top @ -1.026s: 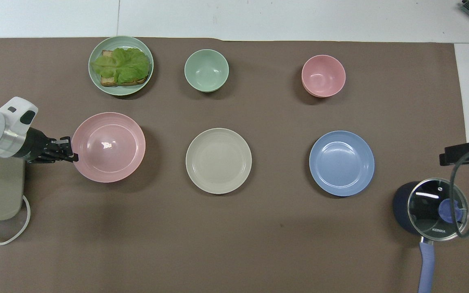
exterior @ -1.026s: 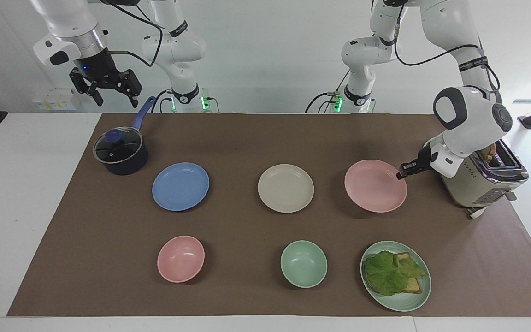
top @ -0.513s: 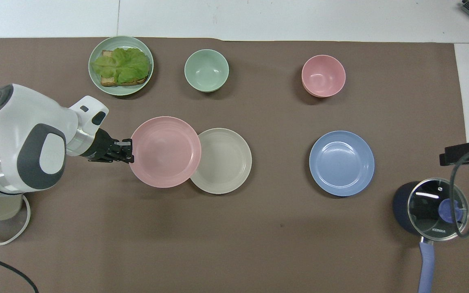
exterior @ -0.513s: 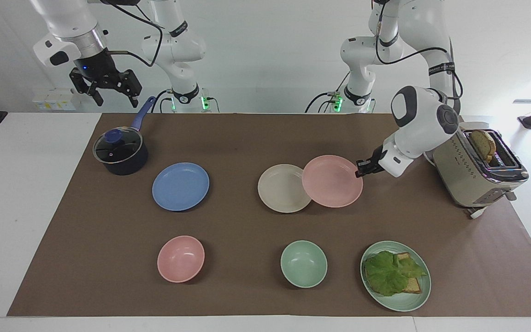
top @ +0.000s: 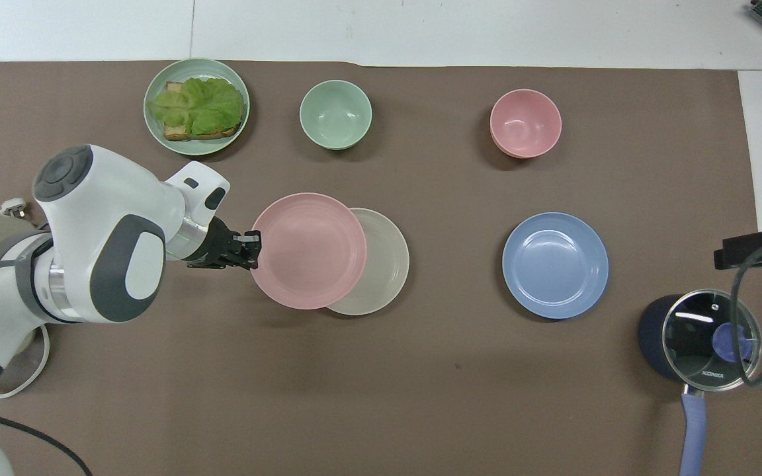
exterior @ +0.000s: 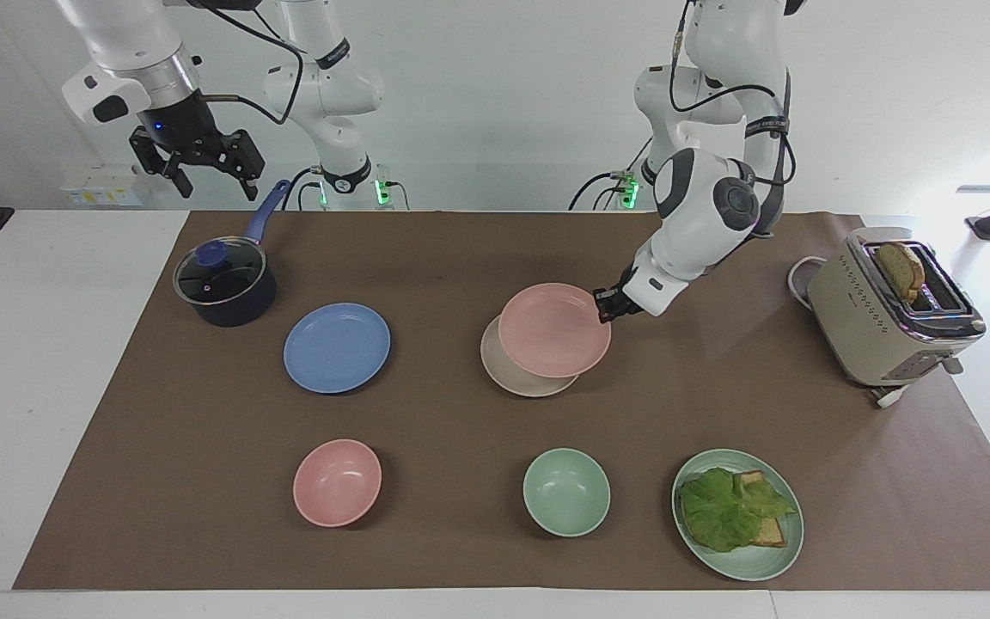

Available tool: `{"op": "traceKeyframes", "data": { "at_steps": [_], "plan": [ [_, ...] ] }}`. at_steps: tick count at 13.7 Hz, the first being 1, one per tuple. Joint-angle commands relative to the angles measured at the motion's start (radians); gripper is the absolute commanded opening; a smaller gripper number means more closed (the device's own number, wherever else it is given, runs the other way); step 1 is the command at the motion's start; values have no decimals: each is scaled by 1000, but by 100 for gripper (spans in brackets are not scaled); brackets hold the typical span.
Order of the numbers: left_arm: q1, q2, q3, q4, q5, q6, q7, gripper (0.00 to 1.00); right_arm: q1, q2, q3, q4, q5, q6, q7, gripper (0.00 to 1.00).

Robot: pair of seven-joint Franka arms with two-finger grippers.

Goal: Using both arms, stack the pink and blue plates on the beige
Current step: 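Carry the pink plate over the beige plate with the left gripper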

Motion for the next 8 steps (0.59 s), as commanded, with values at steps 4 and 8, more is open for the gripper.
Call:
{"op": "traceKeyframes", "data": {
  "at_steps": [4,8],
  "plan": [
    [-75,-20,18,-104,-26,115,-8,0,-12,-2,2,-2,-5,-9,-25,100],
    [-86,-21,18,-118,-26,136,-10,0,-12,-2,2,-2,-5,-9,-25,100]
  ]
}}
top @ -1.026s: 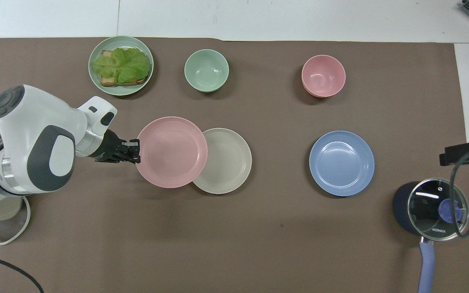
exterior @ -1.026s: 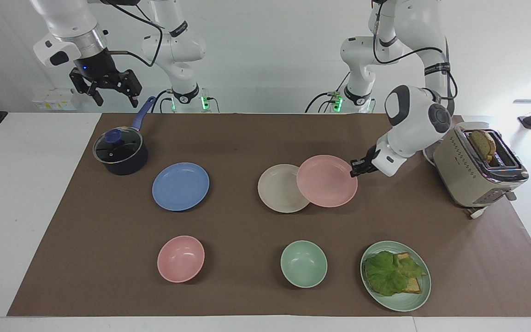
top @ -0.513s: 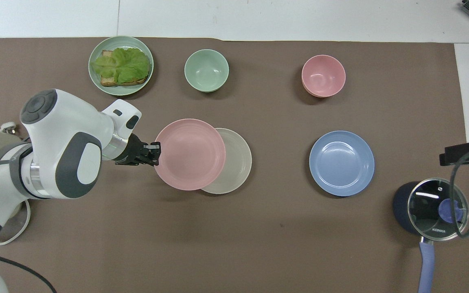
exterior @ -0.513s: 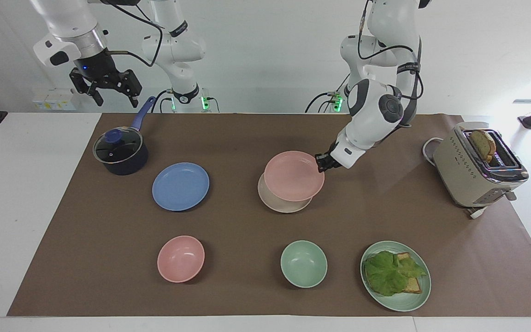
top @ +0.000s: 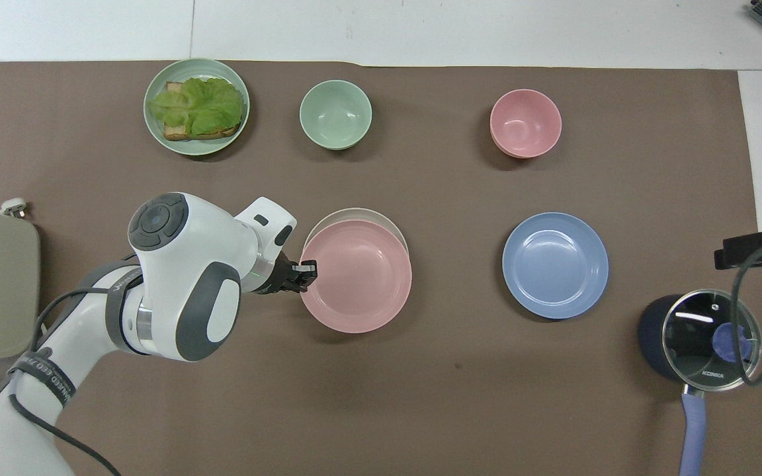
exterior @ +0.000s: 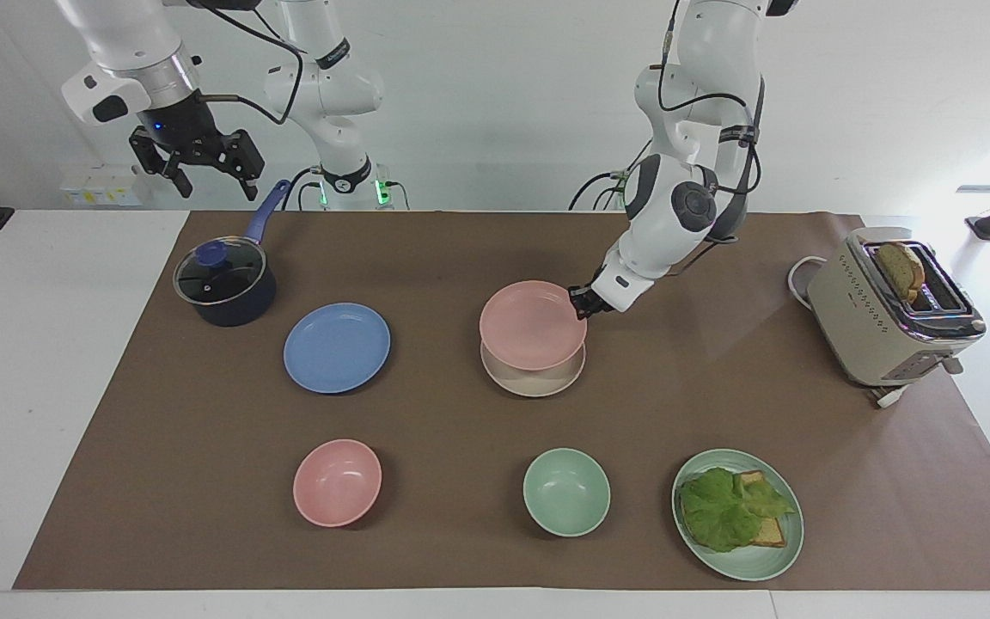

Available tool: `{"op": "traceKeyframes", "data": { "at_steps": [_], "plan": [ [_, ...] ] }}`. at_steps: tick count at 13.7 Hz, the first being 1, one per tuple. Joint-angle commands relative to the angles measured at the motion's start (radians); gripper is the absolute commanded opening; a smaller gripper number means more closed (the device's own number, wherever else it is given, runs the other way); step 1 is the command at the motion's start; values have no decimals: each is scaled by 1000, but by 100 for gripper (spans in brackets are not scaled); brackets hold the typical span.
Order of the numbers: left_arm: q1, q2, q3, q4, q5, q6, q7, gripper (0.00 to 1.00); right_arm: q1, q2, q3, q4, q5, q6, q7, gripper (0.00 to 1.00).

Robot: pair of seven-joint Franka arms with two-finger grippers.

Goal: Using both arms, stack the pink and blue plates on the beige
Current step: 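Lower the pink plate onto the beige plate and open the left gripper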

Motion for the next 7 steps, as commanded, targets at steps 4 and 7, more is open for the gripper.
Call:
{"op": "traceKeyframes", "data": {
  "at_steps": [4,7],
  "plan": [
    [-56,21,17,-25,-21,99,-6,0,-12,-2,2,-2,-5,-9,-25,100],
    [-56,45,17,-25,-21,123,-6,0,-12,-2,2,-2,-5,-11,-25,100]
  ]
}}
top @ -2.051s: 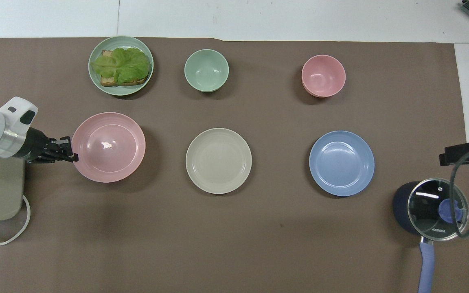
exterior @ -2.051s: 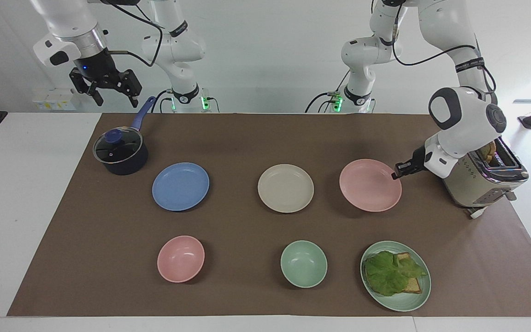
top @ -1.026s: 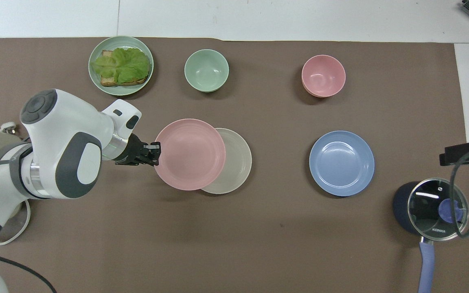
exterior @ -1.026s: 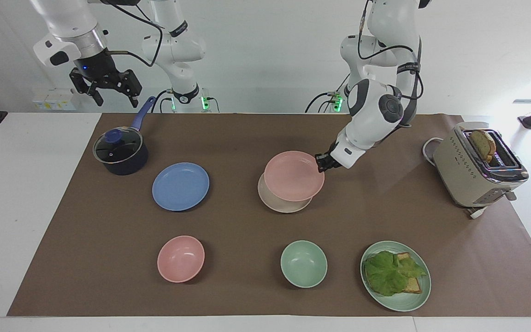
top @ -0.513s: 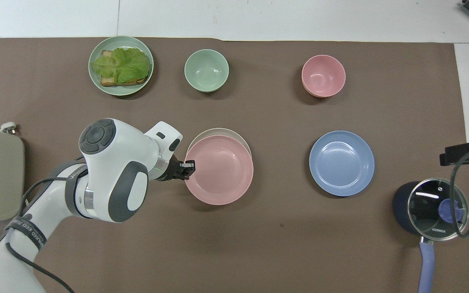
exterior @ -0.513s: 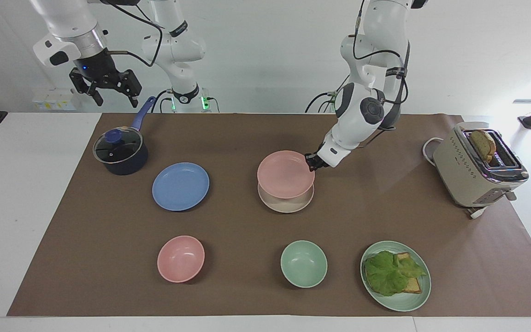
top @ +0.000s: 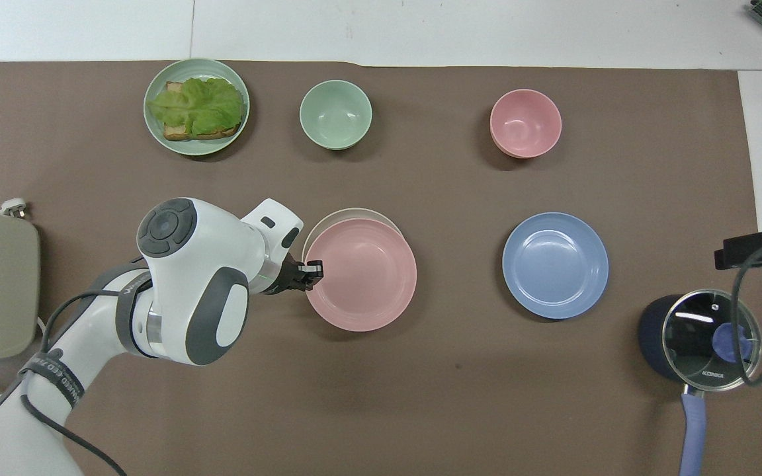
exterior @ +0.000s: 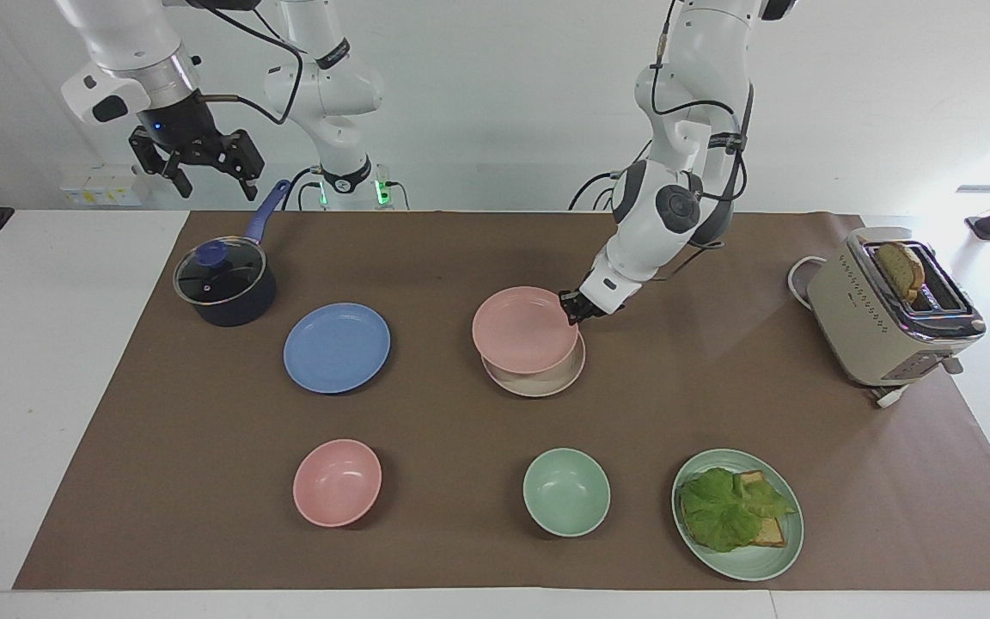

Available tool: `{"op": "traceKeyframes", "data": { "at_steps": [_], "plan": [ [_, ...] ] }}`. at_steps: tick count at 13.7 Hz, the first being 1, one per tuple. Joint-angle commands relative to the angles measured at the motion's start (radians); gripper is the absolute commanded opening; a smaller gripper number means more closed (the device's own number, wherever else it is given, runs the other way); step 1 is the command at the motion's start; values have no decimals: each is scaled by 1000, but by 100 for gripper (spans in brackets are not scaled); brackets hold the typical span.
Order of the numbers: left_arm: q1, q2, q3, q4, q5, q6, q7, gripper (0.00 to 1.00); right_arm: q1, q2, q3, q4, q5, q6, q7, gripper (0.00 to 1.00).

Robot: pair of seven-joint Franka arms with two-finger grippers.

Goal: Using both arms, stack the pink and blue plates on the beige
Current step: 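Lower the pink plate onto the beige plate and open the left gripper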

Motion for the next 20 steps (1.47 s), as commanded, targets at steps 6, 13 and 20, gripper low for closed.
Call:
{"op": "traceKeyframes", "data": {
  "at_steps": [6,13,20],
  "plan": [
    [-10,30,18,1,-19,54,-4,0,-11,-2,2,-2,-4,-11,-25,100],
    [13,40,21,19,-18,57,4,20,-11,-6,2,-9,-2,-7,-25,100],
    [22,28,31,59,-6,25,4,100,-25,-6,2,-10,4,-4,-25,100]
  ]
}}
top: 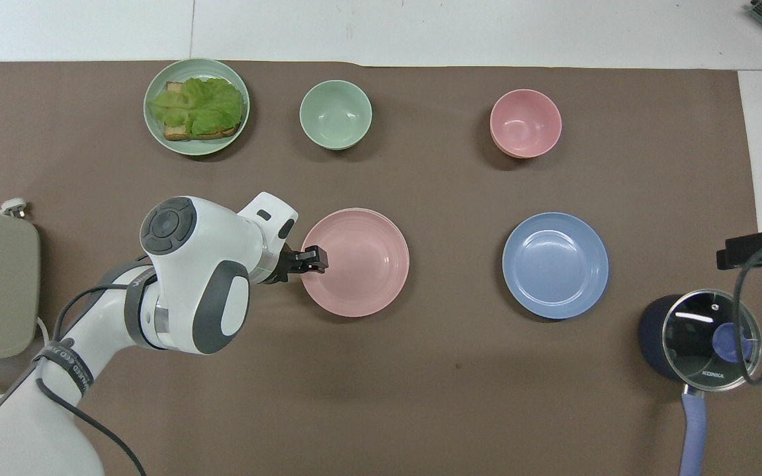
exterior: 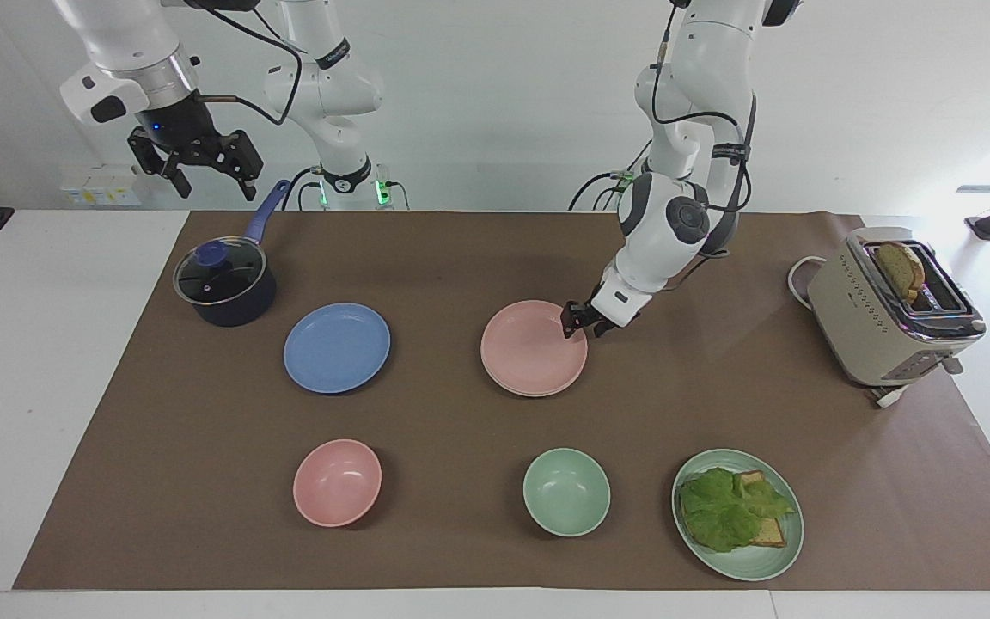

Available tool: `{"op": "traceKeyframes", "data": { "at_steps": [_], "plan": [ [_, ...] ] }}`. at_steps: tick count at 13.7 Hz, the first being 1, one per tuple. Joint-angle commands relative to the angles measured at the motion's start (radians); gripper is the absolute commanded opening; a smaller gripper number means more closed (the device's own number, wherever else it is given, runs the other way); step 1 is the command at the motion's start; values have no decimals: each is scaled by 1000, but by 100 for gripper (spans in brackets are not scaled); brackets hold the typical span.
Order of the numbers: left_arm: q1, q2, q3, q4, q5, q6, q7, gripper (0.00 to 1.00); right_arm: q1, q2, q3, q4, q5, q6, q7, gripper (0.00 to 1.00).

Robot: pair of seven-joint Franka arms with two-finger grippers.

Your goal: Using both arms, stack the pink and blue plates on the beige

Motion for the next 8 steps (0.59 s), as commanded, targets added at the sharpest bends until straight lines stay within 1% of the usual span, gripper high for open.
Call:
{"op": "traceKeyframes", "data": {
  "at_steps": [1,3,4,6,8],
  "plan": [
    [52,-17,6,56,13,-63,4,100,-16,-6,2,-9,5,-3,-23,100],
    [120,-31,7,131,93,-197,4,100,-16,-6,2,-12,7,-1,-23,100],
    [163,-36,7,183,127,-286,7,100,-15,-6,2,-15,7,8,-22,100],
    [254,-37,7,321,196,-470,51,100,-16,-6,2,-19,7,20,-25,100],
    [325,-40,9,421,236,-590,122,100,-15,-8,2,-21,7,20,-28,100]
  ]
}}
